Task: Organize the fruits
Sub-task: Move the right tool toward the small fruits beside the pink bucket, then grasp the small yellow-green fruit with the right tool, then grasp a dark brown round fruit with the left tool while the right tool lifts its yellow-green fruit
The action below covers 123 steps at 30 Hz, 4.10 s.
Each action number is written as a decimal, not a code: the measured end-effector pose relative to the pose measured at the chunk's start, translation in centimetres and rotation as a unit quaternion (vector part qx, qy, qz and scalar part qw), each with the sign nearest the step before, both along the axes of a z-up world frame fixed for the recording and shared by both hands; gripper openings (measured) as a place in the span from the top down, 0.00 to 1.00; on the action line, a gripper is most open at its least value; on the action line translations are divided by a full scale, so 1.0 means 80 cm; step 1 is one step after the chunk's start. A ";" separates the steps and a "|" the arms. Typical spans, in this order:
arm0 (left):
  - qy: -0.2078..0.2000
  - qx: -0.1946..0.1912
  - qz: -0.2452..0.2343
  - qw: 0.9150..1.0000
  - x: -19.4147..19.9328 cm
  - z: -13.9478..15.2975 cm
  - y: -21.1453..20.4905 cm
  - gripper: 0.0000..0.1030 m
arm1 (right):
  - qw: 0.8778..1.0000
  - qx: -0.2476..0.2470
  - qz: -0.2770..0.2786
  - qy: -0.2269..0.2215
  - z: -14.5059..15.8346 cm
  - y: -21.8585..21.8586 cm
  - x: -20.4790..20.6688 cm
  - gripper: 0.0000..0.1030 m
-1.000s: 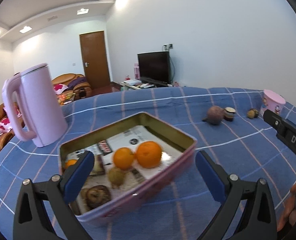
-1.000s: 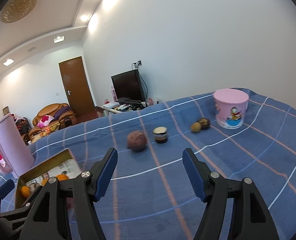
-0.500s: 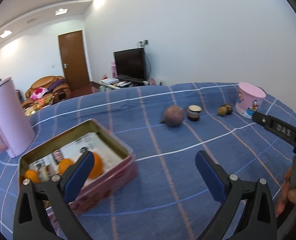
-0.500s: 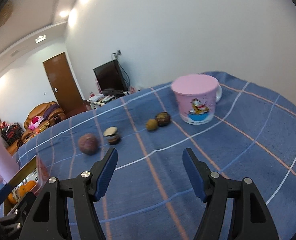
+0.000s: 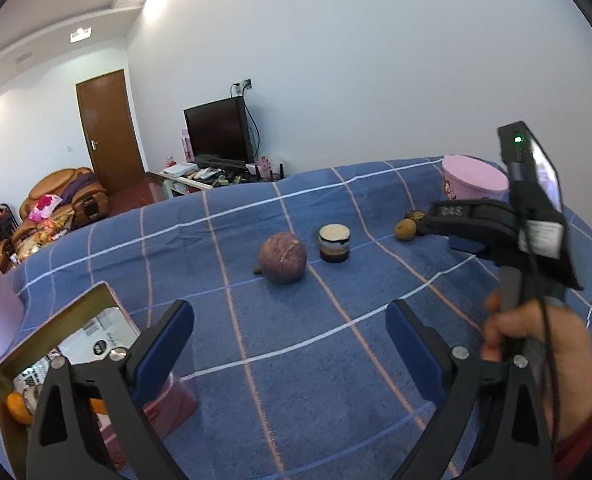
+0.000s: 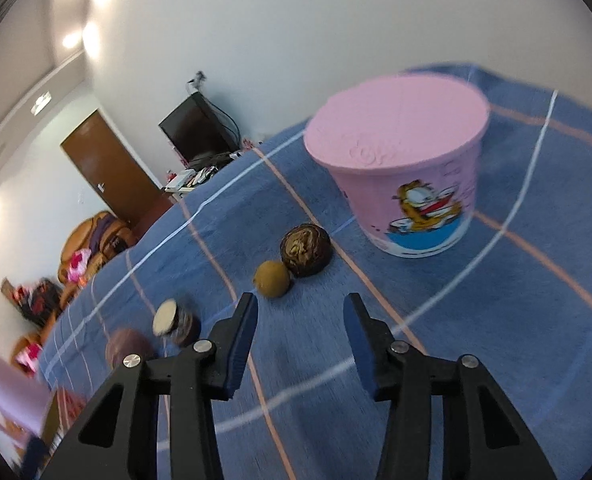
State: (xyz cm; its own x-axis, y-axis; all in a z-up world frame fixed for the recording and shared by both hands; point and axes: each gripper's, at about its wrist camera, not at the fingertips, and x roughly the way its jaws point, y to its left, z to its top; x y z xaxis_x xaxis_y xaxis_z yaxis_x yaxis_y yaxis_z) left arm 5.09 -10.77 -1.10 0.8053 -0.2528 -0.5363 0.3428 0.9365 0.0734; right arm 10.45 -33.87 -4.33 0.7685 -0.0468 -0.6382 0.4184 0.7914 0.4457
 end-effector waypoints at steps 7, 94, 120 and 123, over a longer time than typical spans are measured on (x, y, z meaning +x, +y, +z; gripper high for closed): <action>0.017 -0.030 -0.004 0.999 0.004 -0.005 0.009 0.04 | 0.999 0.010 -0.031 0.009 -0.001 0.000 0.033 0.54; 0.103 -0.043 -0.066 0.992 0.124 -0.001 -0.172 0.30 | 0.951 -0.292 -0.016 -0.099 0.091 -0.049 -0.071 0.72; 0.081 -0.009 -0.019 0.997 0.098 0.010 -0.203 0.62 | 0.964 -0.240 -0.022 -0.113 0.089 -0.080 -0.095 0.72; 0.048 -0.009 -0.005 0.999 0.046 0.024 -0.164 0.62 | 0.964 -0.240 -0.012 -0.114 0.085 -0.075 -0.094 0.72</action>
State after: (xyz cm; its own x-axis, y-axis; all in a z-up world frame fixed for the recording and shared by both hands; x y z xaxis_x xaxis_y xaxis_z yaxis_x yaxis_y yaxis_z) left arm 8.74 -23.92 0.79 0.7476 -0.2703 -0.6066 0.3560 0.9342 0.0225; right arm 2.95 -39.86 2.45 0.8809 -0.3151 -0.3531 0.3743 0.9205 0.1124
